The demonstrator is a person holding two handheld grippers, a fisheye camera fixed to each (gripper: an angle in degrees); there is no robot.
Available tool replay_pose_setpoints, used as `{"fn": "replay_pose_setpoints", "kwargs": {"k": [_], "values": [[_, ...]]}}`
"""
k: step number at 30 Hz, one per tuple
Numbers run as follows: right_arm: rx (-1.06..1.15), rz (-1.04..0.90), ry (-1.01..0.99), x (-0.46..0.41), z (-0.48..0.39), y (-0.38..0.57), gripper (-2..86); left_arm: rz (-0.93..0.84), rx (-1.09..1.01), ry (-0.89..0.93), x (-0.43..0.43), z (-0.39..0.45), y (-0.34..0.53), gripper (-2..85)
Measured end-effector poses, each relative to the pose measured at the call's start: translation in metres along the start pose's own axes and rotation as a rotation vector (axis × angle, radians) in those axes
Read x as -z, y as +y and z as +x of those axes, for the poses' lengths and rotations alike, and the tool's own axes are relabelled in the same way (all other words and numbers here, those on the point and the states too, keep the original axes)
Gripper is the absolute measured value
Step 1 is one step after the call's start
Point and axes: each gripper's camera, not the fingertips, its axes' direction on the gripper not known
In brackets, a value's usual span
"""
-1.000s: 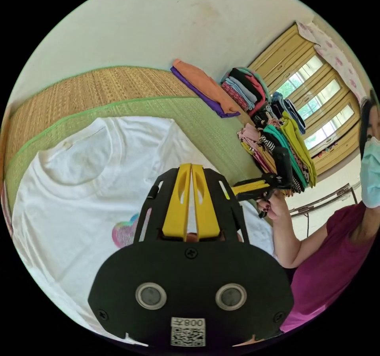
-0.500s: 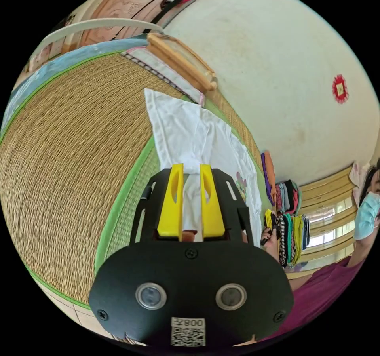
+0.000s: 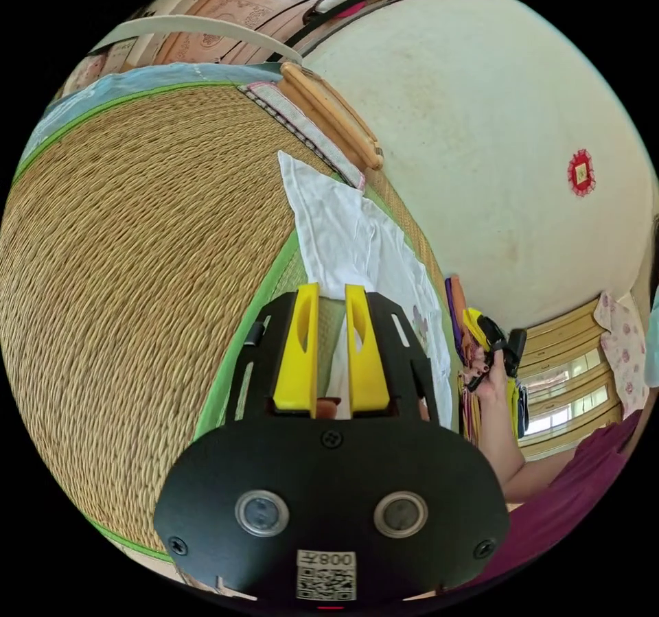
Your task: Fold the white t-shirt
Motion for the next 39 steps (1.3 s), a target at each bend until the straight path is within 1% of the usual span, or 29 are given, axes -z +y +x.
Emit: {"fn": "replay_pose_setpoints", "kwargs": {"k": [2,3,5,6,8,11,12,14,17,20,22,23,24,26,27,28,31,36,39], "values": [[0.140,-0.141,-0.037,-0.084,-0.059,-0.038,6.8,-0.029,-0.018,-0.006,0.005,-0.002,-0.004,3.7],[0.179,-0.171,-0.035,-0.104,-0.074,-0.046,7.0,-0.047,-0.030,-0.006,0.008,-0.003,-0.006,2.5],[0.299,-0.295,-0.007,-0.183,-0.129,-0.074,7.5,-0.075,-0.031,-0.001,0.012,-0.007,-0.007,1.4],[0.330,-0.323,-0.002,-0.202,-0.142,-0.080,7.6,-0.080,-0.034,0.021,0.016,-0.010,-0.007,1.0],[0.443,-0.395,0.029,-0.268,-0.192,-0.097,7.9,-0.076,-0.027,0.057,0.024,-0.016,-0.007,0.7],[0.551,-0.478,0.080,-0.340,-0.245,-0.109,8.2,-0.069,0.001,0.134,0.035,-0.028,-0.005,0.5],[0.568,-0.490,0.094,-0.353,-0.254,-0.110,8.3,-0.061,0.007,0.152,0.039,-0.030,-0.004,0.5],[0.626,-0.529,0.168,-0.399,-0.285,-0.112,8.8,-0.055,-0.002,0.163,0.046,-0.030,-0.002,0.7],[0.663,-0.565,0.236,-0.442,-0.311,-0.108,9.4,-0.043,-0.016,0.173,0.056,-0.027,0.001,1.8],[0.688,-0.574,0.305,-0.468,-0.328,-0.101,9.5,-0.024,-0.041,0.175,0.069,-0.020,0.004,4.0],[0.705,-0.562,0.344,-0.476,-0.336,-0.097,9.4,0.007,-0.109,0.052,0.088,-0.004,0.003,5.7],[0.712,-0.560,0.359,-0.480,-0.340,-0.095,9.2,0.014,-0.126,0.018,0.091,0.001,0.003,6.0],[0.713,-0.556,0.361,-0.481,-0.341,-0.094,9.1,0.007,-0.156,-0.033,0.094,0.009,0.002,6.3],[0.714,-0.551,0.365,-0.486,-0.346,-0.092,8.9,-0.050,-0.188,-0.078,0.087,0.018,0.002,6.4],[0.713,-0.551,0.366,-0.487,-0.347,-0.092,8.9,-0.115,-0.198,-0.101,0.077,0.023,0.000,6.4],[0.713,-0.554,0.370,-0.489,-0.350,-0.092,8.8,-0.141,-0.231,-0.114,0.074,0.032,0.000,5.6],[0.718,-0.558,0.382,-0.494,-0.354,-0.091,8.4,-0.164,-0.281,-0.232,0.071,0.053,0.003,4.5],[0.721,-0.563,0.385,-0.496,-0.354,-0.091,6.8,-0.147,-0.316,-0.312,0.079,0.079,0.012,5.7],[0.733,-0.560,0.400,-0.497,-0.354,-0.090,5.6,-0.171,-0.338,-0.376,0.071,0.090,0.016,5.1]]}}
